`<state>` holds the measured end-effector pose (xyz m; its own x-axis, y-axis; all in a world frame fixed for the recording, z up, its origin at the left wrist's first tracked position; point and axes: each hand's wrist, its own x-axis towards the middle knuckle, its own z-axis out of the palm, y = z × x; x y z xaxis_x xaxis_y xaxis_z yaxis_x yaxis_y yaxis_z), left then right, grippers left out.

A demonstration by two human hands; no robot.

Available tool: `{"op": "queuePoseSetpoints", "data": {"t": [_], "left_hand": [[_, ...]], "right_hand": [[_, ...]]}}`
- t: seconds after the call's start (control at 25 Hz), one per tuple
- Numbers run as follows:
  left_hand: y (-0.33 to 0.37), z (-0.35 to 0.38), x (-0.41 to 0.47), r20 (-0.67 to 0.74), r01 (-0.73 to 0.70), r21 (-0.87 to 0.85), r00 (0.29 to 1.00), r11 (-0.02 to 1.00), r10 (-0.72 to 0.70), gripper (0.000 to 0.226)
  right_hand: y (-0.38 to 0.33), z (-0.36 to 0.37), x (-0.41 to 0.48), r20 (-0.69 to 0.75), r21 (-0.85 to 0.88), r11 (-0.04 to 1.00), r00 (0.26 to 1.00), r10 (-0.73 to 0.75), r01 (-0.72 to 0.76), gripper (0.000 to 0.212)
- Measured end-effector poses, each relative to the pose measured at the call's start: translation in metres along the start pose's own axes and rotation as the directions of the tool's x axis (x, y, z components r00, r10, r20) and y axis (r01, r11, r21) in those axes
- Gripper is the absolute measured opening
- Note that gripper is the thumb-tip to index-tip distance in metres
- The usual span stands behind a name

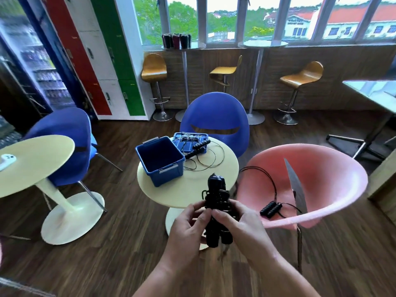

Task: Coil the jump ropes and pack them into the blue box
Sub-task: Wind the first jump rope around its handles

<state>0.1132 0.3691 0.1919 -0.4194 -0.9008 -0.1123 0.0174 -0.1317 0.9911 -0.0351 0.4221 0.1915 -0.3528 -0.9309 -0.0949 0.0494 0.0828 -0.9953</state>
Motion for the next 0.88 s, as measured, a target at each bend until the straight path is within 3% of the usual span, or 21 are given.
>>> {"op": "queuePoseSetpoints", "data": {"t": [0.2,0.44,0.56,0.68,0.8,0.88], "left_hand": [[-0.009,0.011,-0.006,-0.056,0.03,0.049,0.998,0.998,-0.027,0.025],[-0.011,0.012,-0.006,-0.13,0.005,0.13,0.991,0.992,0.012,0.024],[-0.013,-0.013,0.001,-0.177,0.039,0.14,0.984,0.989,-0.014,0.024],[-0.015,-0.044,0.012,-0.204,0.056,0.139,0.979,0.989,-0.026,0.016],[-0.013,-0.077,0.034,-0.224,0.048,0.102,0.974,0.994,-0.024,0.015],[-0.012,-0.108,0.06,-0.238,0.032,0.082,0.971,0.996,-0.012,0.01]], "right_hand": [[0.006,-0.012,0.003,0.001,-0.011,1.0,1.0,0.008,-0.008,0.05],[0.023,-0.026,0.021,-0.004,0.02,0.998,0.998,0.056,-0.056,0.035],[0.027,-0.011,0.039,0.001,0.044,0.997,0.998,0.064,-0.064,0.045],[0.028,0.012,0.062,0.036,0.038,0.999,0.999,0.029,-0.03,0.024],[0.029,0.049,0.091,0.069,-0.021,1.0,0.998,0.01,-0.009,0.038],[0.028,0.077,0.115,0.09,-0.038,0.999,0.996,0.014,-0.011,0.037]]}}
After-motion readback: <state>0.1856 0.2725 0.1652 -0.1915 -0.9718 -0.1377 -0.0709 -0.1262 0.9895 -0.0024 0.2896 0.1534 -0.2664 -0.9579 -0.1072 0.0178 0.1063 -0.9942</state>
